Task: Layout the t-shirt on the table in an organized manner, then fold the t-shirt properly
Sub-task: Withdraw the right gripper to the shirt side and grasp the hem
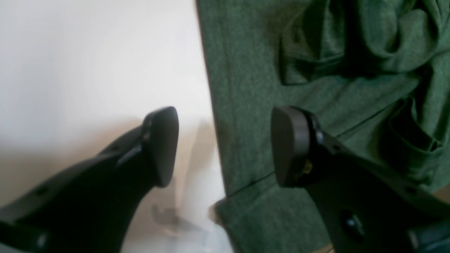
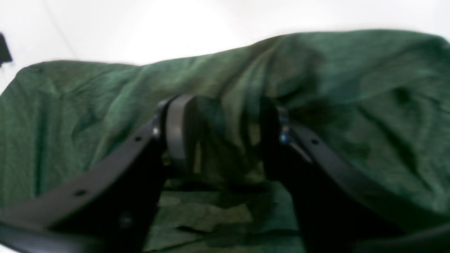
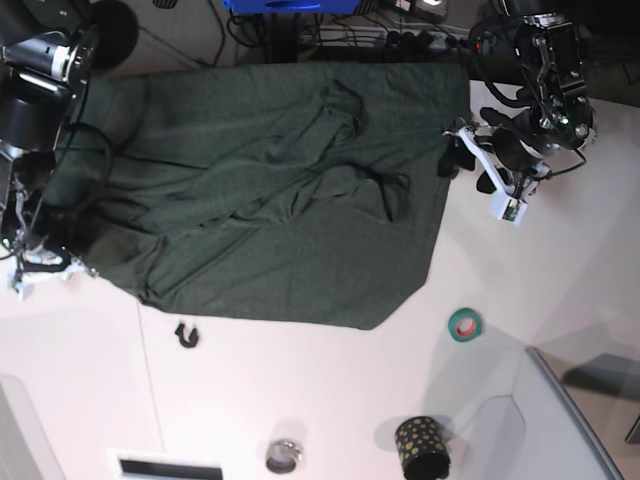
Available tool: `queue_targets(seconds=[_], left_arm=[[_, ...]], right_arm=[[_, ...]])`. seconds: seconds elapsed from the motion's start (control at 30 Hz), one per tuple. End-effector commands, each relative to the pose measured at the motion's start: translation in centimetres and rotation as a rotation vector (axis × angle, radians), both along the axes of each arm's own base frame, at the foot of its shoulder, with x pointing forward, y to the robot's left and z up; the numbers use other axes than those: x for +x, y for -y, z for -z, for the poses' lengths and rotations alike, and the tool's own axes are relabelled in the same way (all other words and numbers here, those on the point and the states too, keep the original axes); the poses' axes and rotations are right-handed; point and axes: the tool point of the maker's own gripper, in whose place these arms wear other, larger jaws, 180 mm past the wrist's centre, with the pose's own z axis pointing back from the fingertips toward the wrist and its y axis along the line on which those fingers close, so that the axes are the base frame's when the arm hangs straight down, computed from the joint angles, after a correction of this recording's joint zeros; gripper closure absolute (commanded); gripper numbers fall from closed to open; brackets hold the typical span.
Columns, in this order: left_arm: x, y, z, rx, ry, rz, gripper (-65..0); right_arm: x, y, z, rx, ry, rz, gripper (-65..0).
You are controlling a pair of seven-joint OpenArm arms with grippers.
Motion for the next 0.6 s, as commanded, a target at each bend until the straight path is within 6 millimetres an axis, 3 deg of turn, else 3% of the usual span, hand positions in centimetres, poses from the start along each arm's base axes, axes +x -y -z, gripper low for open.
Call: queue_targets(seconds=[0.0,0.07,0.27,0.33,0.57], left_arm=[[0.9,-0.2,-1.0,-0.001,0.042,0.005,-39.7],[0.9,-0.2,-1.0,0.001,0.042,0.005,-39.7],[0.8,-0.2,-0.9,0.001,0.039,0.005,-39.7],[0.8,-0.2,-0.9,0.001,0.039,0.005,-39.7],[0.6,-0.2,-0.8,0.001,0.034,0.005,-39.7]], right_arm=[[1.7,1.3,-2.0,-0.035,0.06,0.005,-16.4],[1.8,1.3,-1.9,-0.032,0.059,0.006,-8.7],[2.1,1.2,-2.1,-0.032,0.063,0.003,-5.9],[2.2,1.2,-2.2,-0.033,0.069,-0.002,-0.6],[4.3,1.8,-3.3,-0.041,0.112,0.011,-0.6]])
